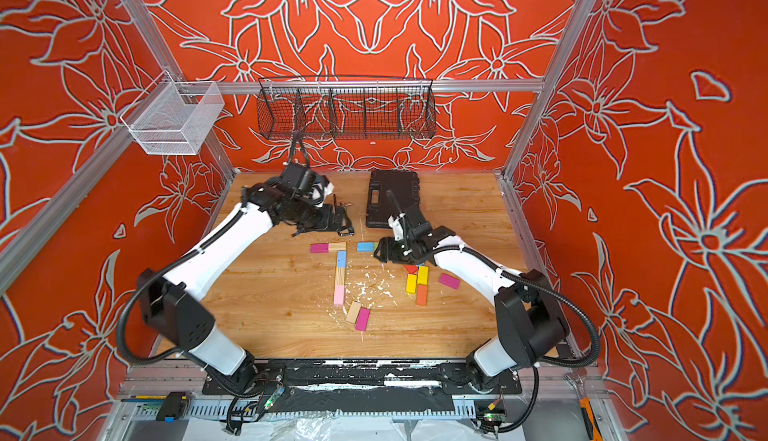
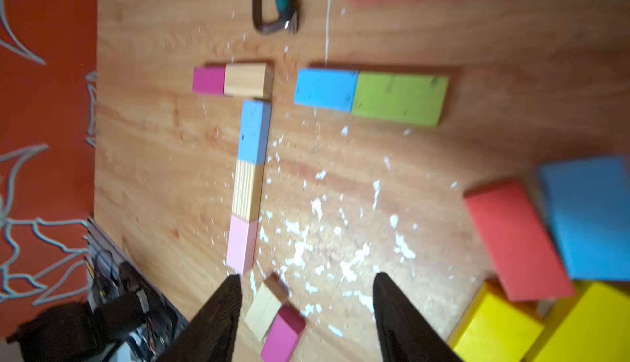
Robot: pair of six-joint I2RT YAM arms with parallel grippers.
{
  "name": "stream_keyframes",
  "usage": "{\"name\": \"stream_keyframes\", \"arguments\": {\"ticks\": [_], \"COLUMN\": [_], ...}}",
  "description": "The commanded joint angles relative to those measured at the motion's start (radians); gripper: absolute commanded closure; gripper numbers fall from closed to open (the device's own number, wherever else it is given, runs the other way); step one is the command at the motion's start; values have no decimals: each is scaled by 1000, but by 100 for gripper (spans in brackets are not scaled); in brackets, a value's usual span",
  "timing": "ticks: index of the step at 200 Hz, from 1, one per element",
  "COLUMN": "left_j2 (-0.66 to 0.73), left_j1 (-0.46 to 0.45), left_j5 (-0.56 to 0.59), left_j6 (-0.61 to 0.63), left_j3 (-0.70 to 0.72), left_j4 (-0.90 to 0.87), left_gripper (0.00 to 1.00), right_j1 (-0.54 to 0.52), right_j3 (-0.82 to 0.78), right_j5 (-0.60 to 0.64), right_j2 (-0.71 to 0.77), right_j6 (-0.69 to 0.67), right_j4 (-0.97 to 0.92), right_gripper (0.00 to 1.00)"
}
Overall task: Assemble the number 7 with building blocks
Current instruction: Pick up the building block from the center of the board.
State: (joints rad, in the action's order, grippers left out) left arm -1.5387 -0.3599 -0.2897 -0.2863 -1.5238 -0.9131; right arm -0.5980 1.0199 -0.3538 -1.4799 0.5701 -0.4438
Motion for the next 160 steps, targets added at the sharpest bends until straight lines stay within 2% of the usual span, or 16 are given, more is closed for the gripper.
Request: {"name": "stream_keyframes", "arguments": {"ticks": [1,41,82,112,160], "left_j2": [135,342,384,392,413], "left_j1": [69,138,159,161,166], "left_j5": [30,63,56,61,61], "left_j6": [69,145,185,182,179], "left_j3": [125,316,459,513,536], "left_j4": [-84,-62,-1,46,74], "left_gripper": [2,2,2,2,2], "right_j1": [-96,-327,-481,-532,-543], "right_j3": [-70,-68,30,108,130], "right_j5": [117,272,352,384,399], "right_j2": [58,47,-106,-216,-267], "right_j6": [76,190,241,241,259], "right_j4": [-122,-211,-268,-313,-317], "right_gripper": [36,34,31,30,30]}}
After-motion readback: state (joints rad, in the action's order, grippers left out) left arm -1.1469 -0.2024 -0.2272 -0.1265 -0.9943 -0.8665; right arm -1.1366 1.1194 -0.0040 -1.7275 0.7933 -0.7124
